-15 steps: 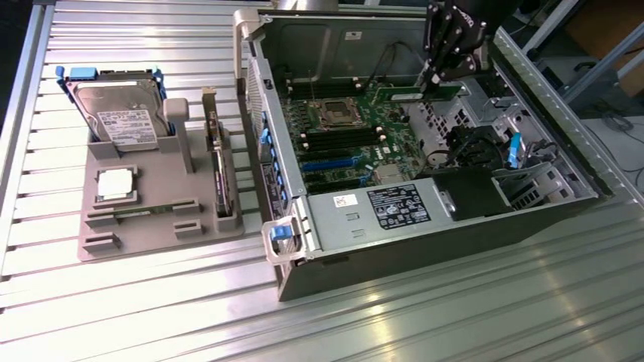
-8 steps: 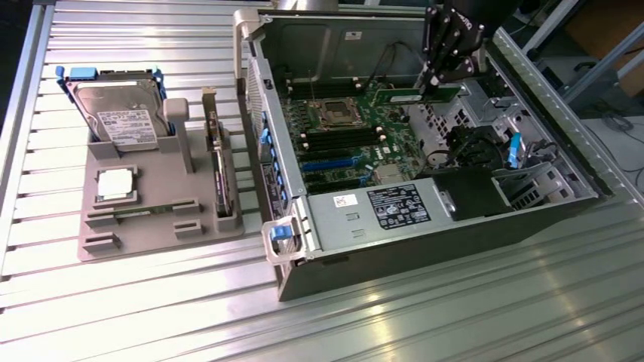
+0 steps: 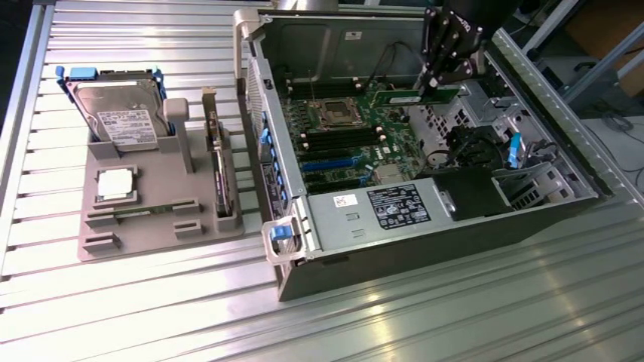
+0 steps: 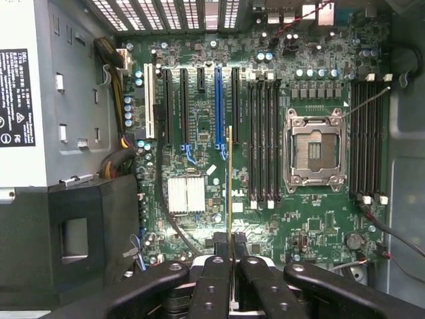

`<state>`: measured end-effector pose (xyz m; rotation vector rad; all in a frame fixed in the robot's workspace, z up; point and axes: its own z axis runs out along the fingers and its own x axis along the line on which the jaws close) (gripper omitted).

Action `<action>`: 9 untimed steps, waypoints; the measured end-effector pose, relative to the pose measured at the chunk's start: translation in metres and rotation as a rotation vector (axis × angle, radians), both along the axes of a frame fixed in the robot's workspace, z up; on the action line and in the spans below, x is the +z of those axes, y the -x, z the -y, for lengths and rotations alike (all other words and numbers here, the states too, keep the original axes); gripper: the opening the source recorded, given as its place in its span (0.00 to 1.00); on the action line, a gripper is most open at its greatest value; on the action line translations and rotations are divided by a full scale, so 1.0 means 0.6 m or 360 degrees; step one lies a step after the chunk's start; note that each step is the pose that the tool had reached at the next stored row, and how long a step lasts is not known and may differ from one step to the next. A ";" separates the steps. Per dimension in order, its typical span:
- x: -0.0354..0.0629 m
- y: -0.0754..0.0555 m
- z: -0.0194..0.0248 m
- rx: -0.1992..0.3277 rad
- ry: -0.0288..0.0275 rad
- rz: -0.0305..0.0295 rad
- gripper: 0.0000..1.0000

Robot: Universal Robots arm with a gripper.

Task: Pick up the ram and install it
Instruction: 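Insert the ram into the slot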

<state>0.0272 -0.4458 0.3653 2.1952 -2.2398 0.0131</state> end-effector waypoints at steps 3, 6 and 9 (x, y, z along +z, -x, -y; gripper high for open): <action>-0.002 0.000 0.0000 0.0000 -0.00001 0.00000 0.12; -0.003 0.000 0.0000 0.0000 0.00000 0.00000 0.12; -0.005 0.000 0.0000 0.0000 0.00000 0.00000 0.12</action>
